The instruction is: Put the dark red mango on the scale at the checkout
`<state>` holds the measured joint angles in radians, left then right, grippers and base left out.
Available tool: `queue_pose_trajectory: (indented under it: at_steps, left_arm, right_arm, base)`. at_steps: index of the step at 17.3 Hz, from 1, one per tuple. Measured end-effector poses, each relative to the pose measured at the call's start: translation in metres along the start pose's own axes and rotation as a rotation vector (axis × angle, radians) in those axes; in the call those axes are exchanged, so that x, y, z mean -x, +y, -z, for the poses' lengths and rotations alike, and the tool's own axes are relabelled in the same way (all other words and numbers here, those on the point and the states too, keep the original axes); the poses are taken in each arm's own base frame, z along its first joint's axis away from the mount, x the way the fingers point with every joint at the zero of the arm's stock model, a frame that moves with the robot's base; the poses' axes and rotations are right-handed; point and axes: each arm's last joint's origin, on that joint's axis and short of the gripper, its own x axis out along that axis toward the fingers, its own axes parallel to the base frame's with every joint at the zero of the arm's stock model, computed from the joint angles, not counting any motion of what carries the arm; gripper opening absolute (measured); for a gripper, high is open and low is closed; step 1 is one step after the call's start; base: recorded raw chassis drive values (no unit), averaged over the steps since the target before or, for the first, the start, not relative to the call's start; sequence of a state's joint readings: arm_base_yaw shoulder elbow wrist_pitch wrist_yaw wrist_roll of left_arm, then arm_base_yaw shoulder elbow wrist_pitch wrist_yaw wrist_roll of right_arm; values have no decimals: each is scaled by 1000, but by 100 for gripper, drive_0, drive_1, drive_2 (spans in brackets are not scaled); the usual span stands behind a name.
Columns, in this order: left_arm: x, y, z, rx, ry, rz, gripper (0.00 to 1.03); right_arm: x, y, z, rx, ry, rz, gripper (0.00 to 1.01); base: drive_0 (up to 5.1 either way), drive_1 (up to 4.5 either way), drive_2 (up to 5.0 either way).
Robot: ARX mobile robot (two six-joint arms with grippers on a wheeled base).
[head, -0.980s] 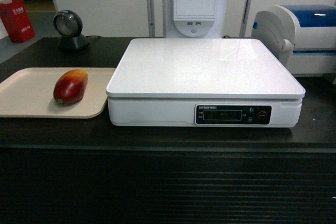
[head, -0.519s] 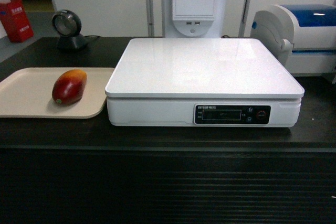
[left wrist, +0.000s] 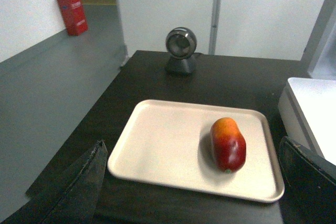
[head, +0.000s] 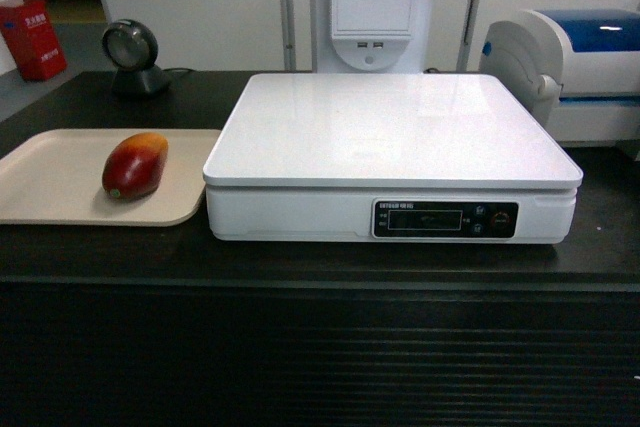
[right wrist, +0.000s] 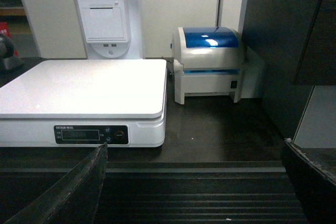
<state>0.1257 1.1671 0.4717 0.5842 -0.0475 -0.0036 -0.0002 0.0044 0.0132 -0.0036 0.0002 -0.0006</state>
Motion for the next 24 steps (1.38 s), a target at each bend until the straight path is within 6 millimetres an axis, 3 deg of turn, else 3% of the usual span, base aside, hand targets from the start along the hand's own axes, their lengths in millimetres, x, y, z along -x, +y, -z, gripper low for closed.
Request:
queue_pose_trajectory:
  at_steps: [2, 4, 6, 9, 11, 13, 15, 19, 24]
  left_arm:
    - [-14, -1, -2, -11, 21, 23, 98]
    - [-75, -9, 5, -43, 149, 119, 98]
    - [-123, -22, 17, -80, 243, 186, 98]
    - [-186, -26, 36, -94, 371, 221, 98]
    - [-215, -23, 54, -106, 472, 223, 98]
    - [-231, -20, 63, -118, 537, 232, 98]
    - [-240, -25, 53, -129, 518, 260, 98]
    - [-244, -40, 46, -129, 509, 328, 98]
    - [-255, -46, 68, -148, 577, 318, 98]
  right_arm:
    - [0, 0, 0, 0, 0, 0, 98]
    - [0, 0, 0, 0, 0, 0, 98]
    - [0, 0, 0, 0, 0, 0, 98]
    - [0, 0, 0, 0, 1, 0, 98]
    - [0, 0, 0, 0, 0, 0, 98]
    - [0, 0, 0, 0, 0, 0, 98]
    - [0, 0, 0, 0, 0, 0, 98]
    - [0, 0, 0, 0, 0, 0, 98]
    - [0, 0, 0, 0, 0, 0, 98]
  base:
    - [0, 0, 0]
    - [0, 0, 0]
    - [0, 0, 0]
    - [0, 0, 0]
    - [0, 0, 0]
    - [0, 0, 0]
    - [0, 0, 0]
    - [0, 0, 0]
    - [0, 0, 0]
